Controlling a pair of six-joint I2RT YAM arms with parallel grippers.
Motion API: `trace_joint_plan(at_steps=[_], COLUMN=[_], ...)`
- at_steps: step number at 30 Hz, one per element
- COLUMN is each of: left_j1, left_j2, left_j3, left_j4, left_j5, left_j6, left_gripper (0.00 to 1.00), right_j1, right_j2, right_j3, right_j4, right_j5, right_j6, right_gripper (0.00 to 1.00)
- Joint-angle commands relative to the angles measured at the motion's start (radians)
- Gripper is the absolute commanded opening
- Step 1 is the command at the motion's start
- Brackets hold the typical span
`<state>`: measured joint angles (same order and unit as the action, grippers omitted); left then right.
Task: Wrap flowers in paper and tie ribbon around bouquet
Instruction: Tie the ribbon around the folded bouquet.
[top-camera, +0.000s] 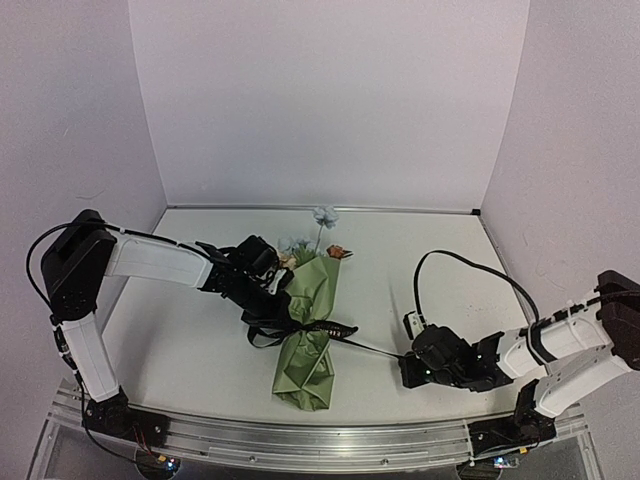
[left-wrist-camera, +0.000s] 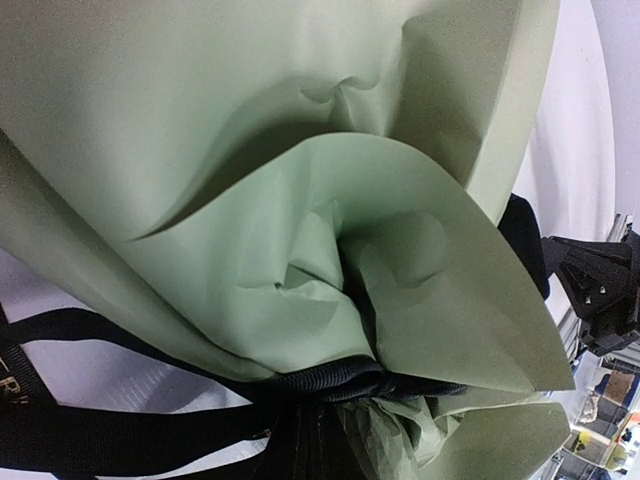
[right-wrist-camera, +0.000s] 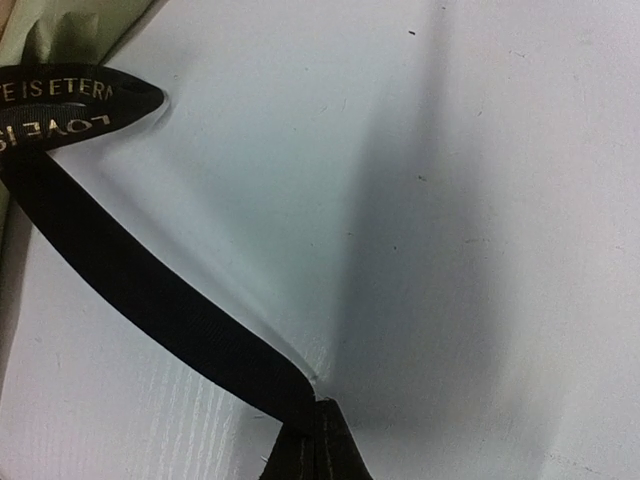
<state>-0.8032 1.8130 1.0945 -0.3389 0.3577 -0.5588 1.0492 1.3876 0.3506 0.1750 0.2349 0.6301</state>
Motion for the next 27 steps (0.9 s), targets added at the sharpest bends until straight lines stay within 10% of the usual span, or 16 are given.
trace_joint_plan(at_steps=[1,10,17,27], left_j1=[0.030,0.019,0.095,0.160], left_j2=[-0.039,-0.172,-0.326,-0.371], left_j3=[0.002,0.069,-0.015,-0.159], left_j4=[-0.050,-0.086,-0.100,-0.018], left_j5=[-0.053,-0.104,-0.219,-0.103], left_j6=[0.004,-0.002,-0.065,-0.055], left_gripper=[0.01,0.60,0.64,0.56], right_j1=[-0.014,-0.014,-0.040,-0.206], right_j2=[0.005,-0.150,-0.165,0.197], right_j3=[-0.002,0.108,0.294,0.689], right_j4=[-0.173,-0.388,-0.505,-0.491], right_j5=[0.011,0.044,-0.007,-0.501], right_j6=[-0.016,-0.060,-0.181,-0.400], right_gripper=[0.09,0.58,0.76,0.66])
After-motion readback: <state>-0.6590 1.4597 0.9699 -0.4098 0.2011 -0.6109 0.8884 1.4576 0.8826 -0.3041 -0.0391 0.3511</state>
